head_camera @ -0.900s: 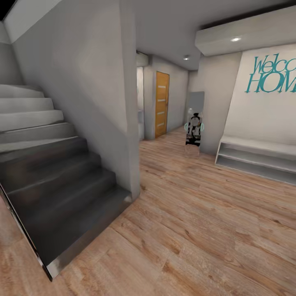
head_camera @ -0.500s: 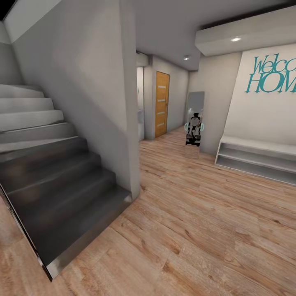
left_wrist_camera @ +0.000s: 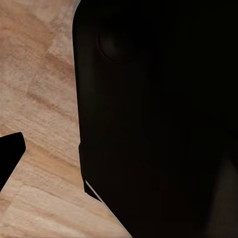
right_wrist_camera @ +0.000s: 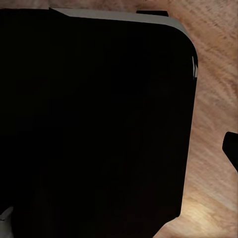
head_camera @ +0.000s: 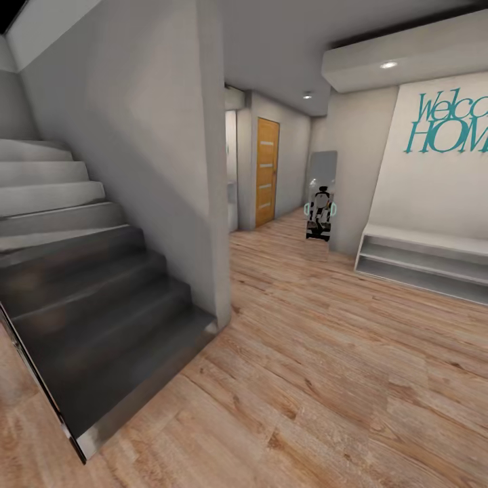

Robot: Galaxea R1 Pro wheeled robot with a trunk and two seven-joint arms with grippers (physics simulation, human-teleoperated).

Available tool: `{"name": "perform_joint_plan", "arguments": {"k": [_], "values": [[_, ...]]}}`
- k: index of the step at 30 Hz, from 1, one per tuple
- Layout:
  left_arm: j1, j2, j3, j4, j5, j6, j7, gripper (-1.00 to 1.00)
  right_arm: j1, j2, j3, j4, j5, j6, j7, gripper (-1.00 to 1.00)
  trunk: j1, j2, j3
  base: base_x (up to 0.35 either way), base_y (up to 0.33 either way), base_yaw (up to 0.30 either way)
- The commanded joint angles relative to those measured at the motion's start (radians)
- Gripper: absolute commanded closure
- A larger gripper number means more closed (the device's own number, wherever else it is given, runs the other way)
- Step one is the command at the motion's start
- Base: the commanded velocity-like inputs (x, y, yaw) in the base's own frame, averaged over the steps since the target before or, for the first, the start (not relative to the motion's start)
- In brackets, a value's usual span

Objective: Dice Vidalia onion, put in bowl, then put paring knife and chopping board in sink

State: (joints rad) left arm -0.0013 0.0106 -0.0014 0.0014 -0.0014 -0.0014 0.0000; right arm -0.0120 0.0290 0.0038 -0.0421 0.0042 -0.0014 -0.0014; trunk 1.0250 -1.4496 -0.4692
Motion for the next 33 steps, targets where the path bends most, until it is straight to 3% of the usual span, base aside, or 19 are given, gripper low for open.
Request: {"name": "perform_joint_plan", "arguments": {"k": [1,6,17,24,33], "values": [[0.000,0.000,0.000,0.000,0.000,0.000,0.000,-1.00,0.000,0.000,0.000,0.000,0.000,0.000,0.000,-1.00,0.000,0.000,-0.001,0.000,0.000,0.000],[0.000,0.000,0.000,0.000,0.000,0.000,0.000,-1.00,0.000,-0.003,-0.001,-0.009,0.000,-0.023,0.000,-1.00,0.000,0.000,-0.001,0.000,0.000,0.000],[0.000,-0.003,0.000,0.000,0.001,0.000,0.000,-1.00,0.000,-0.001,-0.002,-0.010,0.000,-0.168,0.000,-1.00,0.000,0.000,-0.001,0.000,0.000,0.000],[0.000,-0.010,0.001,-0.007,0.005,-0.013,0.000,-1.00,0.000,0.001,-0.002,-0.010,-0.001,-0.189,0.000,-1.00,0.000,0.000,-0.001,0.000,0.000,0.000],[0.000,0.011,0.003,-0.136,0.005,-0.113,0.001,-1.00,0.000,0.000,-0.004,-0.053,-0.001,-0.230,0.000,-1.00,0.000,0.000,-0.001,0.000,0.000,0.000]]}}
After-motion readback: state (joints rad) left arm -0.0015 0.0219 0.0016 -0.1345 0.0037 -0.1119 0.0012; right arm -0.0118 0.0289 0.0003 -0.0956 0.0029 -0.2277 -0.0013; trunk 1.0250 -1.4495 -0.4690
